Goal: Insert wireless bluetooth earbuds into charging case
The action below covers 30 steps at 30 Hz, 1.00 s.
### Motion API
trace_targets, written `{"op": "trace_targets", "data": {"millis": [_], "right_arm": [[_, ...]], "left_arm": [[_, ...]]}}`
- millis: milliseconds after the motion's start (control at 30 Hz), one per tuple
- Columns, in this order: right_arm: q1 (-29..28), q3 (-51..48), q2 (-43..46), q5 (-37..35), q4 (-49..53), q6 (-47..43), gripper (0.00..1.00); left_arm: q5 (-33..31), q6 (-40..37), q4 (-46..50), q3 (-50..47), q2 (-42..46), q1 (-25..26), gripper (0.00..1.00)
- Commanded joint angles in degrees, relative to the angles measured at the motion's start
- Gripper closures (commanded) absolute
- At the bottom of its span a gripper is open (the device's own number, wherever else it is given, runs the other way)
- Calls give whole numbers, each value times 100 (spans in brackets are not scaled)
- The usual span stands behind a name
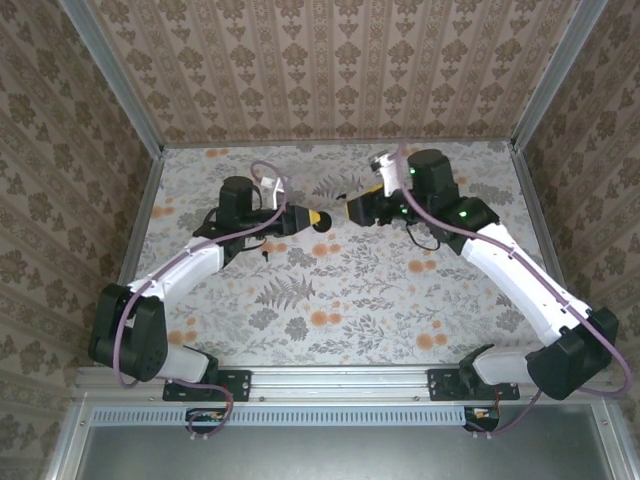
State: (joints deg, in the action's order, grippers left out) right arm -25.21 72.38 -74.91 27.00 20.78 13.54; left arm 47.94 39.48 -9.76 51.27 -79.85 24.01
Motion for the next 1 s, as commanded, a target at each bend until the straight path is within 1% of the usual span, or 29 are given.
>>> {"op": "trace_targets", "data": {"millis": [0, 67, 233, 400, 567, 600, 700, 867, 967], "right_arm": [[297, -447, -79, 1620, -1216, 1688, 40], [350, -613, -157, 2018, -1879, 2269, 40], [343, -734, -349, 2373, -2652, 2891, 39], [346, -833, -401, 2391, -2980, 2960, 40], [389, -818, -445, 2396, -3044, 2960, 40], [394, -814, -605, 2419, -3065, 2970, 40], [404, -815, -723, 2492, -3241, 3068, 40], [403, -792, -838, 2640, -3501, 3234, 41], [403, -782, -839, 2708, -3567, 3251, 45]], "left_arm": [[81, 120, -924, -38, 282, -61, 98], [118, 111, -1101, -9, 369, -72, 98], [334, 397, -1693, 58, 458, -72, 98], [649, 811, -2076, 170, 398, -38, 98], [922, 1153, -2410, 245, 275, 15, 98], [959, 1234, -2546, 262, 243, 42, 98], [1073, 1492, -2832, 339, 129, 114, 98], [1136, 1561, -2856, 475, 21, 166, 98], [1162, 1588, -2858, 515, -15, 173, 98]]}}
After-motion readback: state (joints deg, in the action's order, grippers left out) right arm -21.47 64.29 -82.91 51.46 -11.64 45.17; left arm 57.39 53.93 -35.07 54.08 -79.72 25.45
